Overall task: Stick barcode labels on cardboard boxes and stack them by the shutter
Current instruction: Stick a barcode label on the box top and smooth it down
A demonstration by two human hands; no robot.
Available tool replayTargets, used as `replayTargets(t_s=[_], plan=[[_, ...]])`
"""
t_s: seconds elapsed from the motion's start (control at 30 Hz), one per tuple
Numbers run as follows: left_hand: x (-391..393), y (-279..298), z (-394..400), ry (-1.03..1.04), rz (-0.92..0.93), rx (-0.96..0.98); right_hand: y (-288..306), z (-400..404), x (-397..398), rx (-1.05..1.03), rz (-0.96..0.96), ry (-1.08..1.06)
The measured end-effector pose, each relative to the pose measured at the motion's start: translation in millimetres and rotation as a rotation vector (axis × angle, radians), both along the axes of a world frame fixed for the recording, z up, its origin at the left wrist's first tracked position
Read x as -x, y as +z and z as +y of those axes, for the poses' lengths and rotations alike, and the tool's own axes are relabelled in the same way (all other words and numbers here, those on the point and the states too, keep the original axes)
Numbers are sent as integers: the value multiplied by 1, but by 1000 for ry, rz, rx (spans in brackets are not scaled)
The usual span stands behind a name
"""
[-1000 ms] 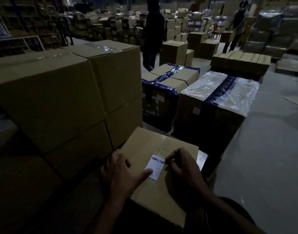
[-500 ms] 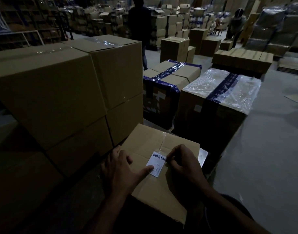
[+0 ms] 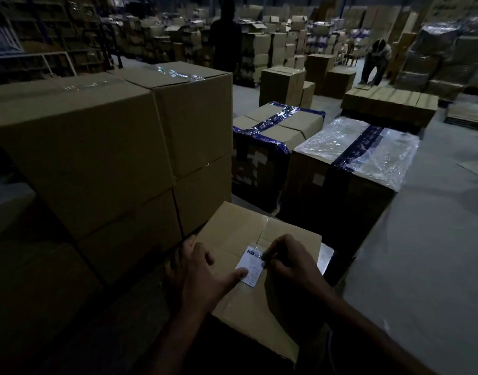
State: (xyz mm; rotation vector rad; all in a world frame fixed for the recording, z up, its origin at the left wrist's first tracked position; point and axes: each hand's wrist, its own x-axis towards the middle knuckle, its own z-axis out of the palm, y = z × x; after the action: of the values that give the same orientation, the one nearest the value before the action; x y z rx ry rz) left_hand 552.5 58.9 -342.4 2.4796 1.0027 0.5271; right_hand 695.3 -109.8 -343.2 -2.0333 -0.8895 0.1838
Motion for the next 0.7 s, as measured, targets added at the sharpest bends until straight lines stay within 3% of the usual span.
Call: replayTargets(t_s=[0.3,0.43,0.57,0.7], plan=[[1,3,-2,6,25,-9,1,9,3,33,-41,8],[1,5,-4,12,23,-21,-1,4,2,-5,43,5],[3,9,-4,0,40,36,-1,-6,16,-100,-48,-179],[3,10,-3,12,15,89,-5,-13,48,101,-299,-472]])
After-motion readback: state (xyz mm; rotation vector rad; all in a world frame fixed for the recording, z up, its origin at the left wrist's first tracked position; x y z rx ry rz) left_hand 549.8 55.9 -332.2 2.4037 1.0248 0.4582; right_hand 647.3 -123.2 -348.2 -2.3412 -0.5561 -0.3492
